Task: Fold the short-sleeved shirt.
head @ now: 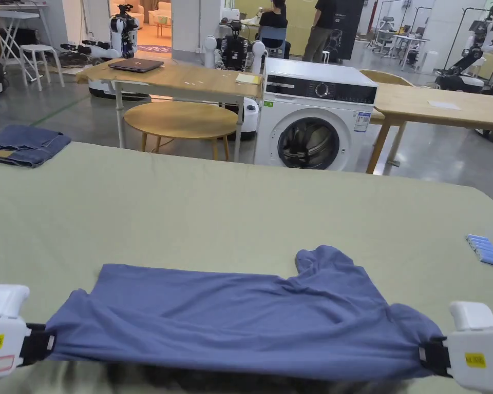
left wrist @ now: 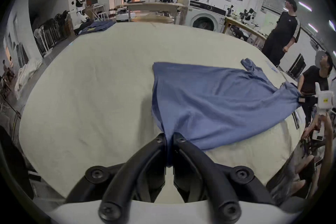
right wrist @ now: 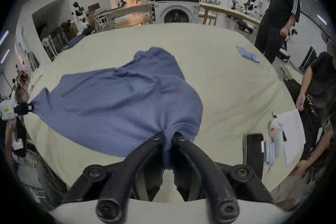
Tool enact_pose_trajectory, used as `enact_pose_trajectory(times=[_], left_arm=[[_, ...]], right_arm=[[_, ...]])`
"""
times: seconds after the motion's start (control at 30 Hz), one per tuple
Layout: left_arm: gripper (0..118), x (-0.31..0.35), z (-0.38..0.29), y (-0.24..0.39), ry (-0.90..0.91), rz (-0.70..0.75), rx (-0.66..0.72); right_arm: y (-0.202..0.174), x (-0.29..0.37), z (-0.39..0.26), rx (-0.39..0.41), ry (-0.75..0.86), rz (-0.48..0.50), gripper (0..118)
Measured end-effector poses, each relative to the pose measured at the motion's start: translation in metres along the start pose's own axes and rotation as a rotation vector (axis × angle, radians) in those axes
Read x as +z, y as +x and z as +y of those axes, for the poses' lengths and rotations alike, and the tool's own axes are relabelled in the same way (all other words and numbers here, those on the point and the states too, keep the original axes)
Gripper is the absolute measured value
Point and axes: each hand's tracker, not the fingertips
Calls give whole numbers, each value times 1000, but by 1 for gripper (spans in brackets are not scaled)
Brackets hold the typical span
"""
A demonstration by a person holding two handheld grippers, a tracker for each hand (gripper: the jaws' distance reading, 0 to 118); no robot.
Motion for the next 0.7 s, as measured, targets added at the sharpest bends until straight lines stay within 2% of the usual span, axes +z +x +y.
enact_pose_trajectory(times=[0.27, 0.47, 0.5, 0.57, 0.6, 0.63, 0.7], left_arm=[[0, -17, -74, -9, -101, 20, 30], [0, -43, -87, -11, -117, 52, 40], [0, -40, -85, -11, -116, 53, 51], [3, -38, -80, -9, -118, 54, 59], [9, -35, -75, -7, -118, 56, 58], [21, -29, -73, -3, -107, 63, 54], [25, -18, -61, 4, -44, 62, 35]], right_arm=[[0, -28, -80, -8, -100, -39, 7], [-4, -55, -100, 0, -107, -56, 11], [-6, -54, -99, 15, -88, -70, 15], [-12, -48, -95, 48, -81, -113, 48], [-16, -41, -93, 70, -56, -147, 55], [-19, -34, -89, 82, -16, -158, 55], [-27, -16, -77, 93, 75, -170, 55]])
